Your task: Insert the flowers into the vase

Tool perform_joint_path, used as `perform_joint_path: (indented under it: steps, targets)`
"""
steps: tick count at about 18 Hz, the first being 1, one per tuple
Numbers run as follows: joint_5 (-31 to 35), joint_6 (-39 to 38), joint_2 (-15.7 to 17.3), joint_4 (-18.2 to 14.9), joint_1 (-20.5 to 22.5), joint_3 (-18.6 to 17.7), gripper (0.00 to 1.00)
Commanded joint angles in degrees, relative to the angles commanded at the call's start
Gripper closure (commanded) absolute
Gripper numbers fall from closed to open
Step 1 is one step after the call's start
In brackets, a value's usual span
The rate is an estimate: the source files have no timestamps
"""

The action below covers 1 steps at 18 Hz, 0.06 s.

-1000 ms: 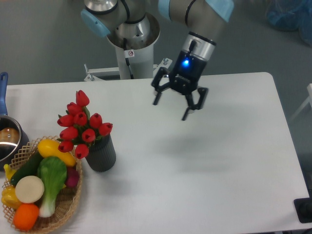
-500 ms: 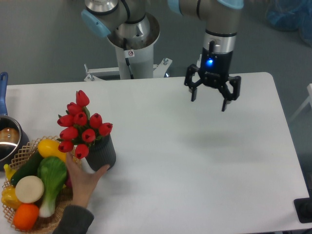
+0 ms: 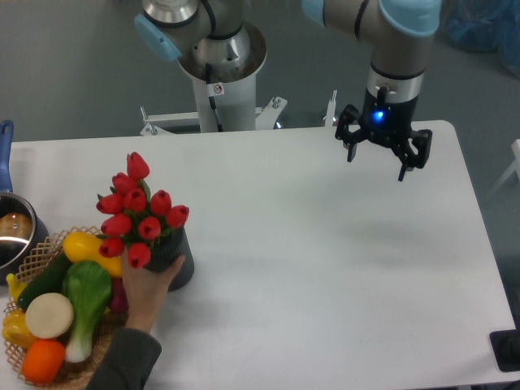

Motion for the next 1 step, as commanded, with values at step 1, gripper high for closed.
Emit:
perform_joint_path:
  steps: [1]
  targets:
    - [1.1, -0.1, -0.7, 0.0, -1.0, 0.9, 0.00]
